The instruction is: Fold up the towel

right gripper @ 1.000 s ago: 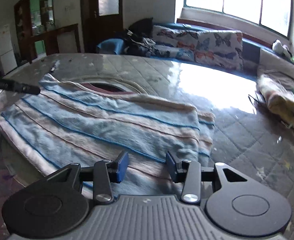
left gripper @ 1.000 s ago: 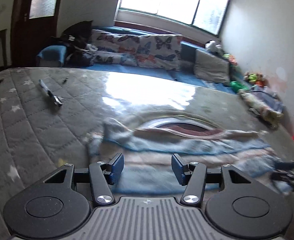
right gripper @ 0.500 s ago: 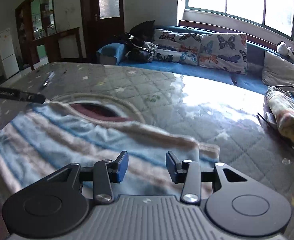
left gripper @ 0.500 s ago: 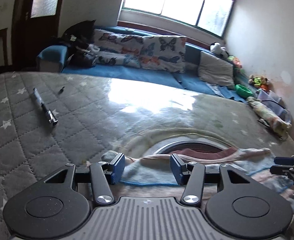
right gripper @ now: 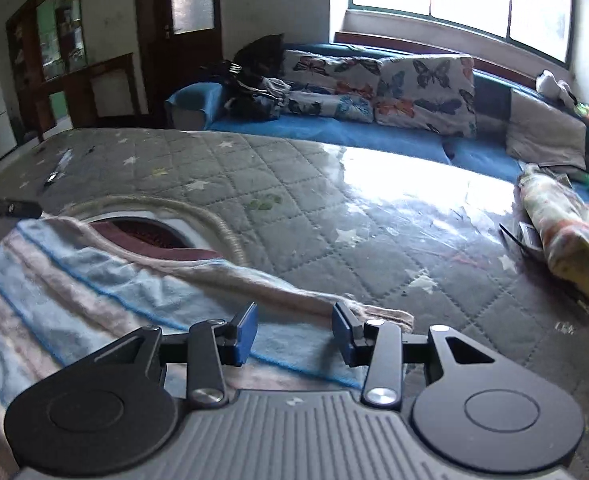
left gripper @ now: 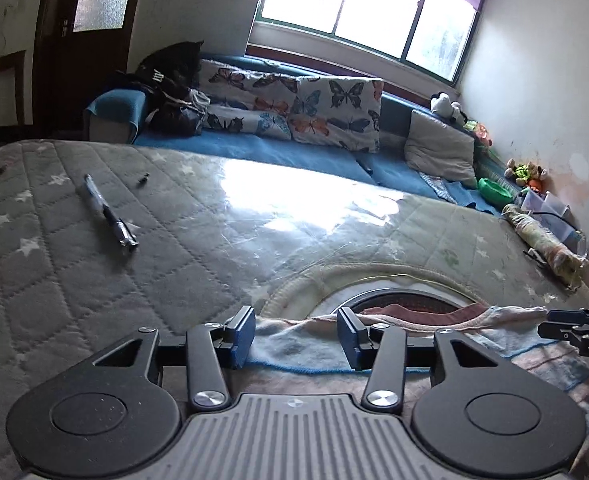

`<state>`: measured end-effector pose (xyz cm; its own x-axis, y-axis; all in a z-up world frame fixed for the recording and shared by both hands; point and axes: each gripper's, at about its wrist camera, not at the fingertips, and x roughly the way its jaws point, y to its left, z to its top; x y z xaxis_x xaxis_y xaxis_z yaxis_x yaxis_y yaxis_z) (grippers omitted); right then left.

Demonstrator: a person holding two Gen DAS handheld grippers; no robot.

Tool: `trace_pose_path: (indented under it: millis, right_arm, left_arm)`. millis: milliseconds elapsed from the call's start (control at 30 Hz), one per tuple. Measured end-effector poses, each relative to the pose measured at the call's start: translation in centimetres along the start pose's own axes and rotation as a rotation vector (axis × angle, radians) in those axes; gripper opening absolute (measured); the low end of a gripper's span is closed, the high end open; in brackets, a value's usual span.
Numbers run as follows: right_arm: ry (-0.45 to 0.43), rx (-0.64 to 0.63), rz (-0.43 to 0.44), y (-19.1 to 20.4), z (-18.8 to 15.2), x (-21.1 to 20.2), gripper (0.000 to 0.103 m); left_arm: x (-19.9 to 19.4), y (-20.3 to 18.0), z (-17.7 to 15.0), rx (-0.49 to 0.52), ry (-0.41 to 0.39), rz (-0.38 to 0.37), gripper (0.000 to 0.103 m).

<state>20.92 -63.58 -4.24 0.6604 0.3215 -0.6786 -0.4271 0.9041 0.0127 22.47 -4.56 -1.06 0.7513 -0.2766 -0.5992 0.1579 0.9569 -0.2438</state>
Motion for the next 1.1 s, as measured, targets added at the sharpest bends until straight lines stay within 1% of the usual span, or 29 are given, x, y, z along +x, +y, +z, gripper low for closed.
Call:
trace_pose_path:
  millis: [100, 267, 333, 433, 467, 667, 800, 933, 967, 1067, 1100]
  right_arm:
    - [-0.004, -0.002, 0.017, 0.6, -0.6, -1.2, 0.042]
    - [-0.004, 0.015, 0.013, 1.4, -2.2, -2.6, 0.042]
    - [-0.004, 0.017, 0.012, 1.7, -2.6, -3.1, 0.043]
    - [0.0, 0.006, 0.01, 2.4, -3.1, -3.7, 0.043]
    - [0.002, -0.001, 0.007, 2.7, -3.2, -3.8, 0.043]
    - [-0.002, -0.038, 0.017, 4.8, -3.2, -4.8, 0.043]
    - [-0.011, -0.103, 0.069, 7.8, -2.7, -5.6, 0.043]
    - [-0.01, -0.18, 0.145, 12.0, -2.1, -5.6, 0.045]
    - [-0.01, -0.204, 0.17, 13.4, -1.9, -5.6, 0.045]
    - [-0.009, -0.274, 0.232, 17.3, -1.7, -5.3, 0.046]
    - [-0.009, -0.302, 0.254, 18.8, -1.7, -5.2, 0.046]
  left_arm:
    - [-1.7, 0.5, -1.2, 0.001, 0.005, -0.002, 0.055]
    - [-4.5, 1.2, -3.3, 0.004, 0.016, -0.006, 0.055]
    - [-5.1, 1.1, -4.5, 0.019, 0.036, -0.01, 0.055]
    - [-5.4, 1.1, -5.9, 0.038, 0.062, 0.006, 0.055]
    - [-5.4, 1.2, -6.2, 0.042, 0.066, 0.011, 0.052]
    - [-6.1, 1.4, -6.2, 0.04, 0.043, 0.006, 0.052]
    - [-6.2, 1.6, -6.1, 0.062, 0.048, 0.03, 0.052]
    - [-7.1, 2.5, -5.6, 0.032, 0.027, 0.046, 0.055]
    - [-7.3, 2.7, -5.4, 0.029, 0.017, 0.05, 0.058]
    - [-8.2, 3.2, -4.7, 0.017, -0.007, 0.068, 0.078]
    - [-8.4, 3.3, -4.5, 0.02, -0.017, 0.074, 0.082]
